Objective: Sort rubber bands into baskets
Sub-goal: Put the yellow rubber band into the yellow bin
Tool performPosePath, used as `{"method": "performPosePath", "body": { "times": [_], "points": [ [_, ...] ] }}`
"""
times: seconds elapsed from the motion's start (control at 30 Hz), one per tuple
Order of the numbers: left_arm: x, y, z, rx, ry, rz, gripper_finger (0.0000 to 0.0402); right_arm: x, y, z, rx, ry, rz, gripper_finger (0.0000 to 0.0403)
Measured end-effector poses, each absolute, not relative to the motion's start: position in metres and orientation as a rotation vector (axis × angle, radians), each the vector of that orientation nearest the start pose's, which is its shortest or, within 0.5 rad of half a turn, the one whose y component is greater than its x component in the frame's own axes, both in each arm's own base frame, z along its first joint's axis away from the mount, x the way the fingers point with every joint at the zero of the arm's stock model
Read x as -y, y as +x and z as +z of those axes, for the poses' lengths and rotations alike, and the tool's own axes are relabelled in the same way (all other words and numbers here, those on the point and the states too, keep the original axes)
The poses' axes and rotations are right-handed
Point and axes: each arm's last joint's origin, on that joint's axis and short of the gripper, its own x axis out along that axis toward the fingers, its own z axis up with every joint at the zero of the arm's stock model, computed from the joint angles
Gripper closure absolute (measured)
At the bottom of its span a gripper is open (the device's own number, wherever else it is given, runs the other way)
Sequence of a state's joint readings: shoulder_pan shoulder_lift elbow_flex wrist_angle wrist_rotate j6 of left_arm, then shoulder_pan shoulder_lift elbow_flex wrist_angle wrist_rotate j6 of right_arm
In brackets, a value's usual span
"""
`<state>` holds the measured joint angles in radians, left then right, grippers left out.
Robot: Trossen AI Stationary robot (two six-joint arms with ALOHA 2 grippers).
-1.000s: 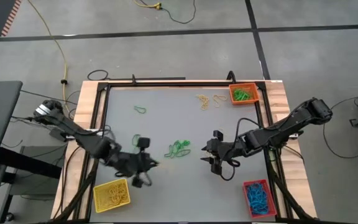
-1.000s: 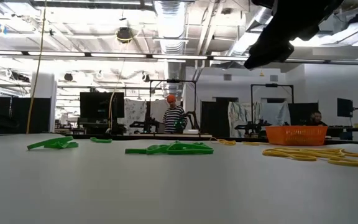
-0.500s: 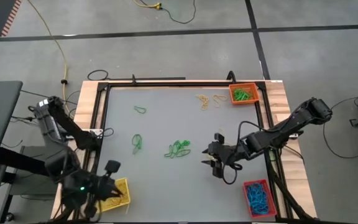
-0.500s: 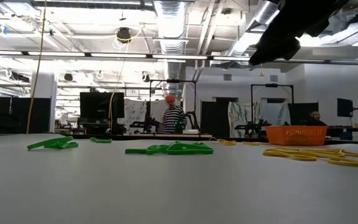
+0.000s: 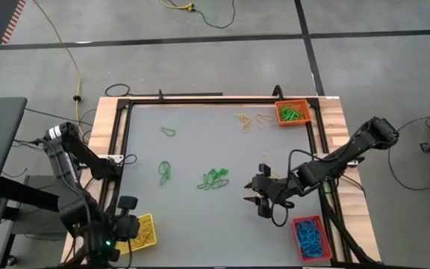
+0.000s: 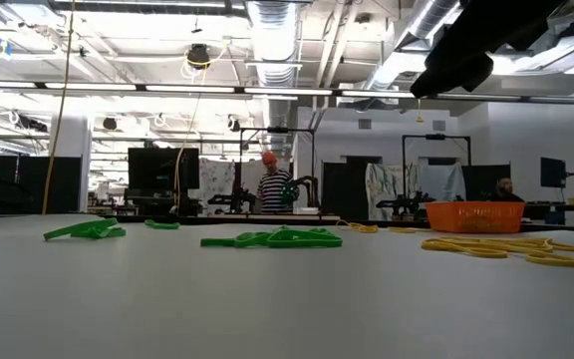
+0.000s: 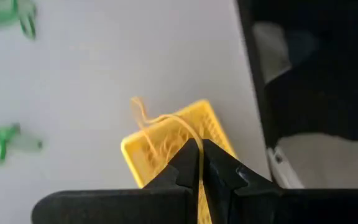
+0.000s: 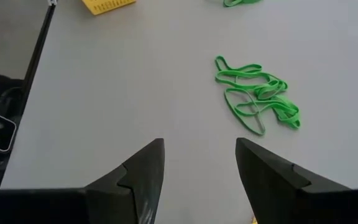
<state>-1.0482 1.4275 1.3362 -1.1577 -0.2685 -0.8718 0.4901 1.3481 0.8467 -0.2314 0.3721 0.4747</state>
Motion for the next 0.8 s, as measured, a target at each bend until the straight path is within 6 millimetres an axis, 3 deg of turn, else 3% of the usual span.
{"method": "performPosePath", "body": {
  "times": [0.4, 0.8],
  "points": [
    [0.235, 0.138, 0.282, -1.439, 0.000, -0.080, 0.0401, -0.125, 0.246, 0.233, -0.661, 0.158, -0.062, 0.0178],
    [0.241, 0.120, 0.280, -1.588, -0.104, 0.003, 0.0401, -0.125, 0.246, 0.233, -0.662, 0.165, -0.065, 0.0178]
  ]
}}
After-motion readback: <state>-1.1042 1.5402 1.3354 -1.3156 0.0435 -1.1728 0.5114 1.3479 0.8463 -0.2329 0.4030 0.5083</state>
